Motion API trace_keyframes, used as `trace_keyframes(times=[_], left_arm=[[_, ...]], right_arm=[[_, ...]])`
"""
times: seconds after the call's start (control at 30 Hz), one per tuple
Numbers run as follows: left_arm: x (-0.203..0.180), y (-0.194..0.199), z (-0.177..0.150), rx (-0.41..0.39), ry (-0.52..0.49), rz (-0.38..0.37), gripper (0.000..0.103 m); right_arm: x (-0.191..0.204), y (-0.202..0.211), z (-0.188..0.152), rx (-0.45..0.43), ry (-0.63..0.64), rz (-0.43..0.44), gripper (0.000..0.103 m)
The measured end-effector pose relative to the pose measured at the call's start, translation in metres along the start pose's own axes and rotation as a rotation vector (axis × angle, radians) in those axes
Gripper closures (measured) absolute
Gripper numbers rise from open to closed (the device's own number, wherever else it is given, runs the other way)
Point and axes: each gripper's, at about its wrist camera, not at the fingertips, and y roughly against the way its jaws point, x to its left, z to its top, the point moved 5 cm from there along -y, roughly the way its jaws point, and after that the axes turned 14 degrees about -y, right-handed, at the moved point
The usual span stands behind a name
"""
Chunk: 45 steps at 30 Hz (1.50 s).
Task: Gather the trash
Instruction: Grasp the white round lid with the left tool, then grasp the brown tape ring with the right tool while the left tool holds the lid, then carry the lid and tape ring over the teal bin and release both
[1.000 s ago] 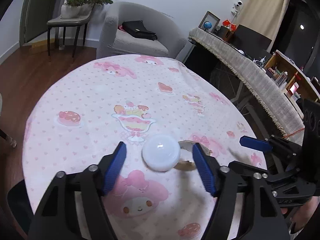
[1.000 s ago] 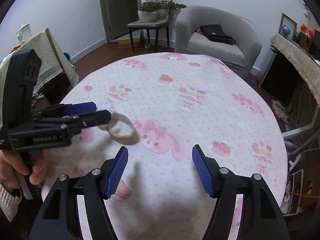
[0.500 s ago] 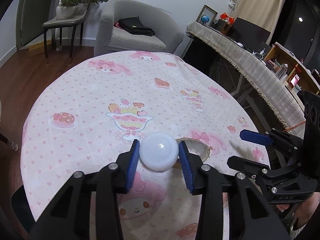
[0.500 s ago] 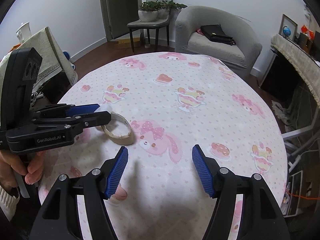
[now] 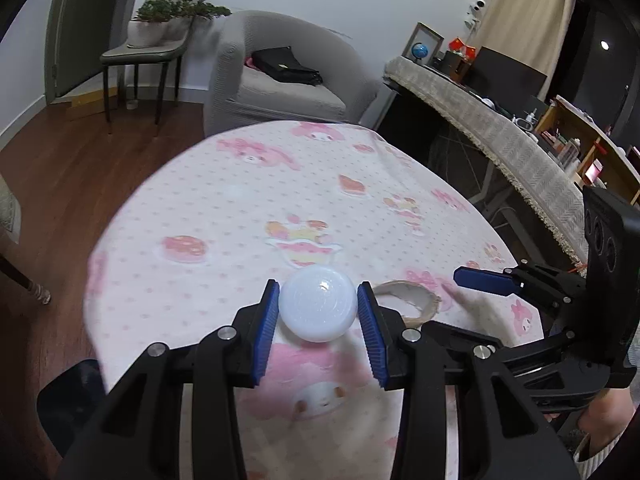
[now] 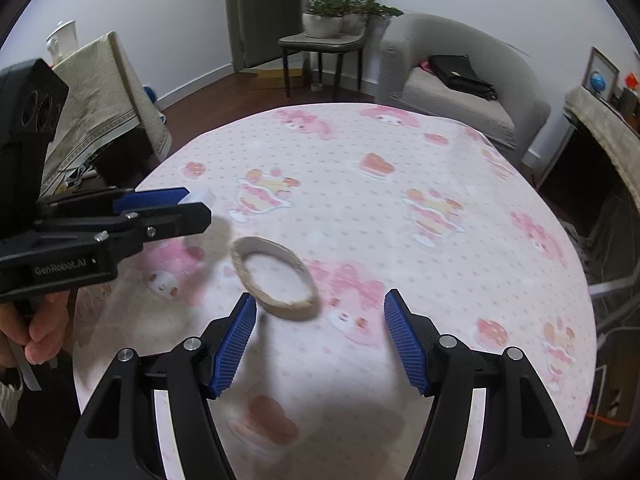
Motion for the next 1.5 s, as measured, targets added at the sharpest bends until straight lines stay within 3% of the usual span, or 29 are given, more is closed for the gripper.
trace_keyframes(times=[0.23,0.37,0.67,1.17,1.5], left_arm=[[0.020,0.017,-0.006,-0.002,0.011,0.032,0.061],[0.032,0.028,-0.009,-0.007,0.019,0.049,0.061],[0.052,0.056,-0.016,-0.020,0.015,0.098,0.061],[0.110,0.097,-0.054,0.009,0.063,0.191,0.061],[0.156,0.111,-0.105,0.107,0.090,0.274,0.061]], right_arm=[[0.017,-0.018,0.003,0.025,0.044,-0.015,0.037],[0.023,-0.023,0.007,0.035,0.031,0.015,0.056],[0.051,-0.024,0.019,0.018,0.015,0.051,0.067],[0.127,-0.021,0.034,-0.026,0.068,0.137,0.069],[0.175,-0.028,0.033,-0.012,0.118,0.189,0.069]])
